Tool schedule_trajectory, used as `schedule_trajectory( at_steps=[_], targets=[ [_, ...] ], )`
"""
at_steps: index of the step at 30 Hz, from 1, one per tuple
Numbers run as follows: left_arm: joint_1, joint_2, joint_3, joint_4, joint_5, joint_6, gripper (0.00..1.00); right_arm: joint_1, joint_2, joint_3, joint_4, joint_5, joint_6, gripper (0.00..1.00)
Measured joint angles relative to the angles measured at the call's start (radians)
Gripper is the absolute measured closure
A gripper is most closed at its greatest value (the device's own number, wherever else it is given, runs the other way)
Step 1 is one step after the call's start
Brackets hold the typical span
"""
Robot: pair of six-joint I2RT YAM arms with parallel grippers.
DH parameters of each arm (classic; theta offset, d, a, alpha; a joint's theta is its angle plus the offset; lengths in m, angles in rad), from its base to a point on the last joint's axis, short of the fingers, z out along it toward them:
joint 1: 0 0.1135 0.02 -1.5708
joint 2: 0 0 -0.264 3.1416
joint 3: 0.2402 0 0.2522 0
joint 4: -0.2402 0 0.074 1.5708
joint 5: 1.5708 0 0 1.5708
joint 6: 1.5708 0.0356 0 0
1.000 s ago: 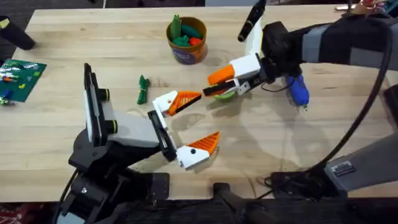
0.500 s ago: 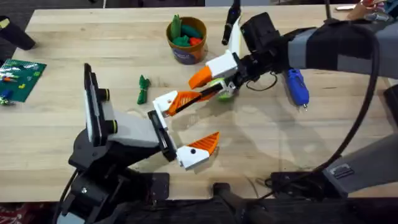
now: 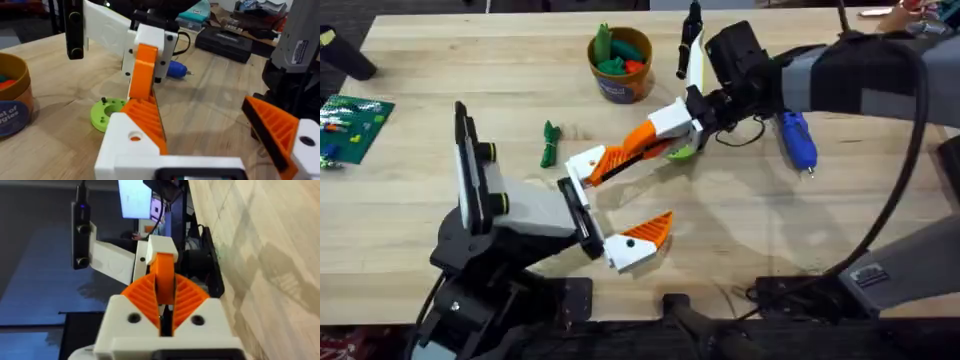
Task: Pick up the gripper from the table and insert it into the empty holder that is missing its gripper. Then pick up a screw, insert it into the mounting hole, and use the screwdriver to tighten it. Finally, clean up the table by picking up the vegetable and placing it into the bucket.
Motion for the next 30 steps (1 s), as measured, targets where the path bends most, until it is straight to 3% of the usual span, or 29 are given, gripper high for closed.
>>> schedule_trajectory(
  at_steps=[8, 30],
  targets=[
    [0.000, 0.000, 0.000, 0.000, 0.000, 0.000, 0.017, 0.000, 0.000, 0.000, 0.000, 0.004, 0.003, 0.981],
    [0.002, 0.002, 0.000, -0.003, -0.017, -0.053, 0.017, 0.028, 0.000, 0.002, 0.036, 0.085, 0.055, 0.984]
  ],
)
